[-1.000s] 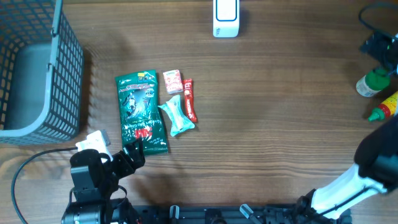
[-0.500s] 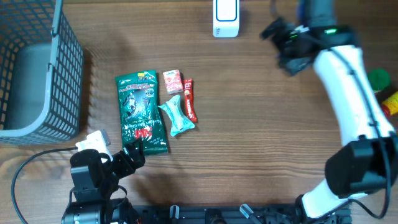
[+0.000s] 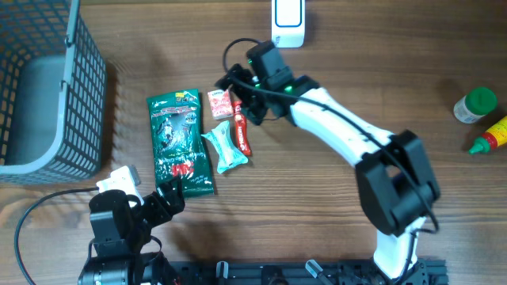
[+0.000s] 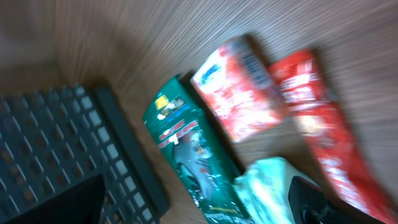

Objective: Scan the item barcode
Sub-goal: 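Move the right gripper to the Kleenex tissue pack and grasp it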

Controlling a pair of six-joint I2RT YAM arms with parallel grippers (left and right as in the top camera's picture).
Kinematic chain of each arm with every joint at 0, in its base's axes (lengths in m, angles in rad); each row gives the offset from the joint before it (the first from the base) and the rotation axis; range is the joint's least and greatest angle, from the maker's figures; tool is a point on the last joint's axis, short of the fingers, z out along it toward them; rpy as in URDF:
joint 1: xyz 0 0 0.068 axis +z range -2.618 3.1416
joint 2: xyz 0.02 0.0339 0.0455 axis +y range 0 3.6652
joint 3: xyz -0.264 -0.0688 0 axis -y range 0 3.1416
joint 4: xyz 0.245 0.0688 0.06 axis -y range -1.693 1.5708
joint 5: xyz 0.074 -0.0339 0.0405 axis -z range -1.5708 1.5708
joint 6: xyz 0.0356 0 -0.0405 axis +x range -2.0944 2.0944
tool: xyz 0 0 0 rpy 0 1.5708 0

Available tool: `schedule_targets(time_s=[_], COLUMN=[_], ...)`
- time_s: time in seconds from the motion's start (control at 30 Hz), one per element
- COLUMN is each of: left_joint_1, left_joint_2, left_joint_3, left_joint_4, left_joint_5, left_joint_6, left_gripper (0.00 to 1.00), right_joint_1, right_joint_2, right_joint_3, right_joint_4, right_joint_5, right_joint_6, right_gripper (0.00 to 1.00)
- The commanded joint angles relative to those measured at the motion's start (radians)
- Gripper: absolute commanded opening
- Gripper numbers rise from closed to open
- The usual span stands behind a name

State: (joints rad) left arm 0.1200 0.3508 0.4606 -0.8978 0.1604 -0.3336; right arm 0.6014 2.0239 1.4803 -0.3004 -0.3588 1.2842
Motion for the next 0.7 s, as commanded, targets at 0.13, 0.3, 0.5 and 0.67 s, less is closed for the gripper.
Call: schedule_targets(time_s=[0.13,0.3,0.5,0.67], left_joint_1=[0.007,0.007,0.007,0.007], left_joint_2=[0.000,0.000,0.000,0.000], left_joint_3=[-0.009,-0.009,-0.009,-0.009], left_joint_4=[0.002,0.002,0.002,0.002], left_joint_5=[-0.009,-0.009,-0.009,-0.010], left_joint_6=[0.013,0.013,0.013,0.013], left_gripper=[1.00,1.00,1.00,1.00], right_joint_1=[0.043,0.043,0.043,0.043], right_joint_2=[0.150,0.203,0.268,0.310], right_joint_3=[-0.006,-0.006,-0.006,-0.006], right_joint_4=[0.057,0.116,0.128,0.121], right_joint_5=[-0.035,-0.028,0.010,0.018], right_joint_6=[0.112,0.114,0.113,0.103], right_gripper=[0.82,0.82,0.80,0.65])
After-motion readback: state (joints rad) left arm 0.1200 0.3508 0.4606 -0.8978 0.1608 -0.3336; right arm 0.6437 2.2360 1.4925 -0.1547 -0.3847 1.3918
